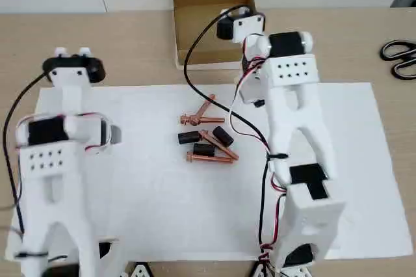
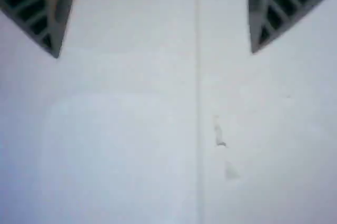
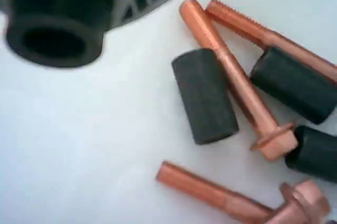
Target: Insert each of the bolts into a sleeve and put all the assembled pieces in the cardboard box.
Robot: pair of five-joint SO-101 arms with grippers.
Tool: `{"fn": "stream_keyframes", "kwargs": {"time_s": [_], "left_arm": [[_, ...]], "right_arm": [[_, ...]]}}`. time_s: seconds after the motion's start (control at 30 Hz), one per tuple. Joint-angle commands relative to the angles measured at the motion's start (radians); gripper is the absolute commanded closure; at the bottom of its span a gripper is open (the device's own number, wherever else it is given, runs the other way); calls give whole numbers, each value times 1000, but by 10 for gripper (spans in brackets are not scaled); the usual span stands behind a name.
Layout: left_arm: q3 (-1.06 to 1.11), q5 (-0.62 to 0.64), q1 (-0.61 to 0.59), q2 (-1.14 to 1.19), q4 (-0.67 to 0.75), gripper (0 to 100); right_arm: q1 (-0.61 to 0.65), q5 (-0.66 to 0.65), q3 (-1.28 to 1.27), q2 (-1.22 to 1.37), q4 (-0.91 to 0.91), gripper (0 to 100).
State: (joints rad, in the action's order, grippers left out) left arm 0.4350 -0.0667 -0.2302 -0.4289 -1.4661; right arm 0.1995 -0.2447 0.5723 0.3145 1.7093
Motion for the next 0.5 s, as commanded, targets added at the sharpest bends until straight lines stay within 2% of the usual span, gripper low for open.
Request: {"fn": "stream_keyframes", "kwargs": {"time_s": [0.0, 0.17, 0.27, 0.47], "left_arm": [[-188, 9, 78, 190, -78, 782], [-390, 8, 298, 311, -218, 782], [-433, 3, 423, 318, -241, 782], [-432, 29, 539, 321, -236, 790]], "right_arm": [[-31, 6, -15, -140, 19, 992], [-73, 5, -97, -183, 15, 992], [-94, 6, -110, -182, 15, 992], [-99, 8, -138, -188, 13, 992]]}}
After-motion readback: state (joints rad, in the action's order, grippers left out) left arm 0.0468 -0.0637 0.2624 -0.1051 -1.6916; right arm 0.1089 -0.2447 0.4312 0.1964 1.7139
